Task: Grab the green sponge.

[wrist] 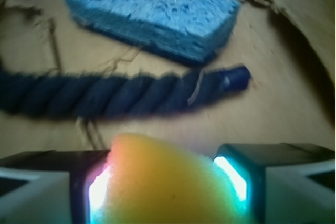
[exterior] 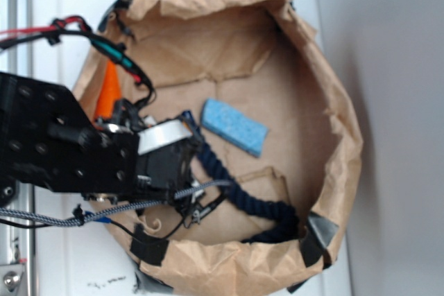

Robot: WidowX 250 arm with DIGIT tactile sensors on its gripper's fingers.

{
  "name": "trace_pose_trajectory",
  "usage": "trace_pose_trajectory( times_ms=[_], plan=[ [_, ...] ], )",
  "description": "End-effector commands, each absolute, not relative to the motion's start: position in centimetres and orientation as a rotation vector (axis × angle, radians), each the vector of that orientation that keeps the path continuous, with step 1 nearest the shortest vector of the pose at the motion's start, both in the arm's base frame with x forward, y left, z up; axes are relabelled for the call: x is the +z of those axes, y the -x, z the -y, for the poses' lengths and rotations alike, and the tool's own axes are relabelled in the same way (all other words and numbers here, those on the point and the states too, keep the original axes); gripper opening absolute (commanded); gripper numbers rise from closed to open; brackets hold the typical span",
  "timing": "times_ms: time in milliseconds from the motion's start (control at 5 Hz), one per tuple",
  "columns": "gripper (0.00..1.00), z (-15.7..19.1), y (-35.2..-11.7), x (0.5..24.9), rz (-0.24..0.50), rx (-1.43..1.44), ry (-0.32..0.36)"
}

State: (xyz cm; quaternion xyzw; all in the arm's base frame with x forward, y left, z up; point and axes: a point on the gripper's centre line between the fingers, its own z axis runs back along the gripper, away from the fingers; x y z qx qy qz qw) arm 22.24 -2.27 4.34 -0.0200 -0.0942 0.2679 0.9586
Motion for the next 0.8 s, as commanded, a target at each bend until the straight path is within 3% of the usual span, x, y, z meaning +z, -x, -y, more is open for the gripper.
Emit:
trace_pose_trajectory(
  times_ms=[0,400,600],
  plan=[
    [0.0,1.2,-24.5,12.7,0.21,0.604,0.127],
    [0.0,1.5,-24.6,16.7,0.224,0.603,0.094],
    [0.0,1.4,-24.8,16.6,0.231,0.626,0.044]
  ],
)
